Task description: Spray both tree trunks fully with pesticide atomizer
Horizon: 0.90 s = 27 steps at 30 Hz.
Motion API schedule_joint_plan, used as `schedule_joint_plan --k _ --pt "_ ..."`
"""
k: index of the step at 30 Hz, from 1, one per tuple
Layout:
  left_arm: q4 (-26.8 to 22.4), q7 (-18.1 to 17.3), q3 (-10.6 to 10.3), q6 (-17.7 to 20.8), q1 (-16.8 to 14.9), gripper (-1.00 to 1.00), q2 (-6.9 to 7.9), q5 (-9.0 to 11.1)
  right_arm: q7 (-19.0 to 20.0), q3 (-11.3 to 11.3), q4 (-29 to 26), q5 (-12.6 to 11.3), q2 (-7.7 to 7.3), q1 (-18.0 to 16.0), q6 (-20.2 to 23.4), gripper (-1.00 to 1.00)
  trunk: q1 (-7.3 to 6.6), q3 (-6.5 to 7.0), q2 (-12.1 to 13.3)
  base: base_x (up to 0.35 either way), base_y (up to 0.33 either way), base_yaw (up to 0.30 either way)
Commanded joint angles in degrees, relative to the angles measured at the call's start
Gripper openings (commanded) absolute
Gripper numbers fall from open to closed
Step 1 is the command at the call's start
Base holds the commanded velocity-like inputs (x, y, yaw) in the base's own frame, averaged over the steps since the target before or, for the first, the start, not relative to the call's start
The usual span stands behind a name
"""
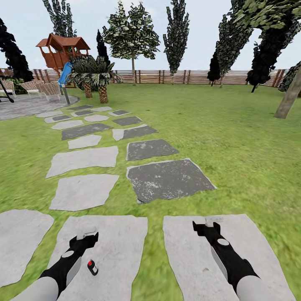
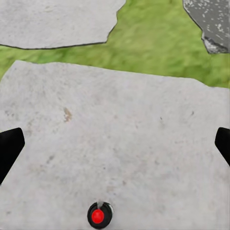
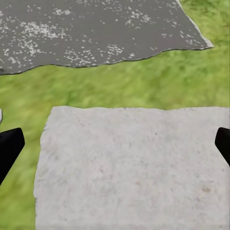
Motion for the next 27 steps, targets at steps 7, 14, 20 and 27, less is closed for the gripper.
schedule_joint_plan --k 7,14,20,27 --pt "0.1 0.1 -0.2 -0.1 0.0 1.0 -0.04 0.2 -0.1 0.0 0.0 0.0 -0.01 0.0 -0.1 1.0 1.53 -1.3 -2.8 0.0 0.0 0.0" --pt "0.1 0.1 -1.1 -0.1 -0.1 1.0 0.01 0.3 0.0 0.1 -0.1 0.0 -0.01 0.0 -0.1 1.0 3.06 -2.56 -5.6 0.0 0.0 0.0" --pt "0.1 0.1 -1.2 -0.1 -0.1 1.0 -0.03 0.3 0.0 0.1 -0.1 0.0 -0.01 0.0 0.0 1.0 4.38 -3.64 -8.0 0.0 0.0 0.0" --pt "0.1 0.1 -1.2 -0.2 -0.1 1.0 0.04 0.3 -0.1 0.0 -0.1 0.0 0.04 0.0 0.0 1.0 5.92 -5.22 -10.8 0.0 0.0 0.0"
